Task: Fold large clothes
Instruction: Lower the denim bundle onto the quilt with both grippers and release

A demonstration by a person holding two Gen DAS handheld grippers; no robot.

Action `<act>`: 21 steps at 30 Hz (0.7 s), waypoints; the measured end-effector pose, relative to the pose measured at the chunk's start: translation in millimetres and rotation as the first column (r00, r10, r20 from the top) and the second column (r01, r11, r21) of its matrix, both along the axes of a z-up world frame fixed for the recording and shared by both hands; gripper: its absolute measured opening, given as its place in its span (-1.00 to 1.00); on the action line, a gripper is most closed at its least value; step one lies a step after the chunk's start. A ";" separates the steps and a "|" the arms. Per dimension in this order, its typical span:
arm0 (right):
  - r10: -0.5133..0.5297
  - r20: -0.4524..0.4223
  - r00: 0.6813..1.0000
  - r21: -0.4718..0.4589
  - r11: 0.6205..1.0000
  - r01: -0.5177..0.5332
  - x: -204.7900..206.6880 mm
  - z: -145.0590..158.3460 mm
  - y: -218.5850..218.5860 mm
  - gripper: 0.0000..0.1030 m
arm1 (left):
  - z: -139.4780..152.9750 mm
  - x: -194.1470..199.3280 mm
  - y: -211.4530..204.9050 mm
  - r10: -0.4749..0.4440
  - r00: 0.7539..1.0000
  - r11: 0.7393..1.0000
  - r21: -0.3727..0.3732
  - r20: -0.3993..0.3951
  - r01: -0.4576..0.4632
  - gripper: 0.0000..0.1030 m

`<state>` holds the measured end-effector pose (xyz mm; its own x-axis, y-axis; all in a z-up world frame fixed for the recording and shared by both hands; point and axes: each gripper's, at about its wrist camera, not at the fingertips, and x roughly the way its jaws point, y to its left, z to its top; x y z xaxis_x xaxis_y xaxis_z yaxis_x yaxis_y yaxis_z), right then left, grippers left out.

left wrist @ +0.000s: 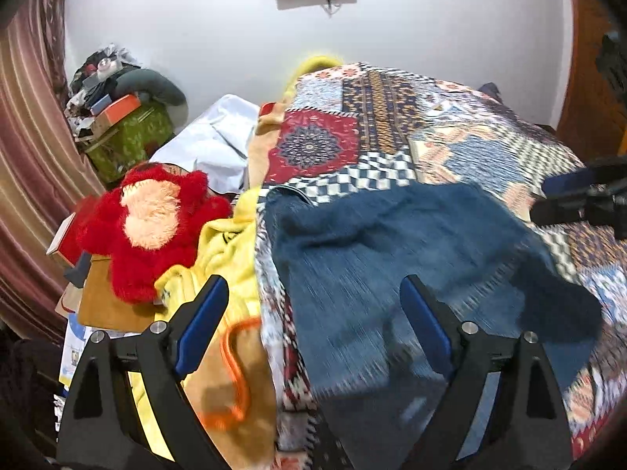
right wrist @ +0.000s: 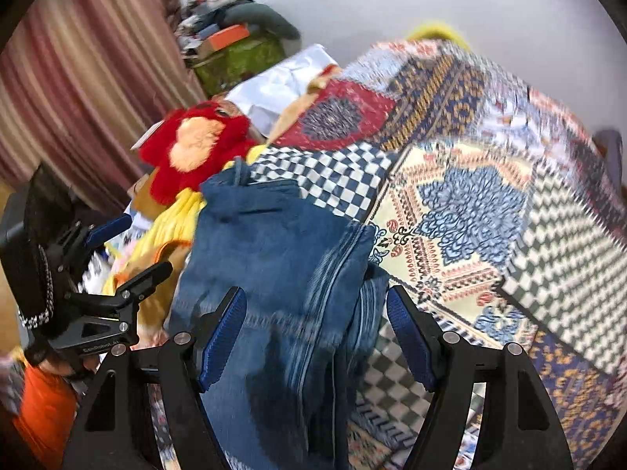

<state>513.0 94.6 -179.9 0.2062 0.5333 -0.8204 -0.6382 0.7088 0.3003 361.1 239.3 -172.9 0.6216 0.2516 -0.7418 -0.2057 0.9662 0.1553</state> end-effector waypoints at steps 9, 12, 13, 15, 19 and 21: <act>-0.087 -0.148 0.985 -0.016 0.996 0.086 39.0 -72.9 3.6 0.41 | -58.2 63.5 56.1 0.173 0.983 0.977 -0.112 -0.068 -0.180 0.79; -0.109 -0.159 0.981 -0.002 0.994 0.111 40.8 -81.5 -7.2 0.54 | -67.2 72.0 62.5 0.188 0.980 0.964 -0.179 -0.071 -0.198 0.84; -0.114 -0.165 0.980 0.006 0.993 0.117 40.6 -82.9 -10.7 0.54 | -68.1 73.6 61.9 0.189 0.979 0.962 -0.187 -0.074 -0.200 0.84; -0.121 -0.165 0.979 0.006 0.992 0.123 38.8 -80.7 -14.3 0.54 | -67.0 74.7 59.3 0.194 0.978 0.960 -0.190 -0.079 -0.205 0.84; -0.117 -0.083 0.990 -0.017 0.993 0.116 26.8 -54.3 -15.5 0.54 | -43.0 61.9 46.9 0.158 0.987 0.972 -0.171 -0.042 -0.162 0.84; -0.113 -0.017 0.993 -0.019 0.993 0.113 17.8 -34.9 -18.1 0.54 | -24.5 52.5 39.5 0.135 0.991 0.978 -0.157 -0.013 -0.135 0.84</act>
